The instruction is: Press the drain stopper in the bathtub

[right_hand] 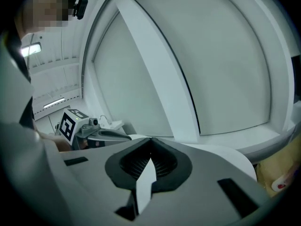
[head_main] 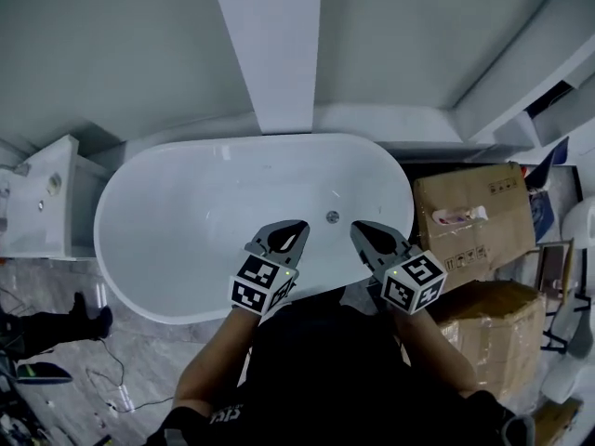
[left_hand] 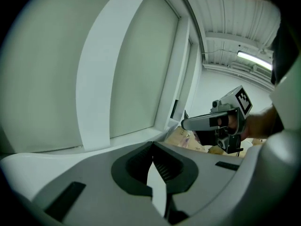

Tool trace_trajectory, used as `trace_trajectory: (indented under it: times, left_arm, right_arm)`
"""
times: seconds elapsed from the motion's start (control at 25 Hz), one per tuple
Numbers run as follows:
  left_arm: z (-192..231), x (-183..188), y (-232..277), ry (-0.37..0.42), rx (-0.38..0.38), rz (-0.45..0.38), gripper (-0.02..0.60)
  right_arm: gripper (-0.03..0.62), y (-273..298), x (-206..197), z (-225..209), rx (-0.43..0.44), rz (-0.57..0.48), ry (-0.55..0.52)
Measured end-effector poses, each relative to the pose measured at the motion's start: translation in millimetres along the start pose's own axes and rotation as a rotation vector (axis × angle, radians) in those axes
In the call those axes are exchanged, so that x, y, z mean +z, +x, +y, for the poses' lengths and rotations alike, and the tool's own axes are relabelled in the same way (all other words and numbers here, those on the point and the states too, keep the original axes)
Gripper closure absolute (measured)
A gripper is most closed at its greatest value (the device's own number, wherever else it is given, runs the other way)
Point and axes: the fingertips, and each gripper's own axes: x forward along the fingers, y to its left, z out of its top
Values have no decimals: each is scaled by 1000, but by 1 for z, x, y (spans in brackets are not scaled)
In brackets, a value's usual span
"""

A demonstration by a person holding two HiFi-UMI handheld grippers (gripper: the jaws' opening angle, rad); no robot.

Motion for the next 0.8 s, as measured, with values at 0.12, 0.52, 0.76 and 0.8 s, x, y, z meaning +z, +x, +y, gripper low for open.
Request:
trace_trajectory:
  times: [0.12,0.52,0.76,0.8]
  left_arm:
    - [23,-6,-17,-31,32,-27,571]
    - [72,-53,-10,-145,75,23,571]
    - [101,-66,32,-208,84,67,571]
    - [104,-71,41,-221,90,78,571]
  right_arm:
    - [580,19,-3,18,21,53,-35]
    - [580,61,-38,18,42,171,-53]
    - [580,94,-53,-34,39,229,-40]
    - [579,99,-59,-44,41,242,-35]
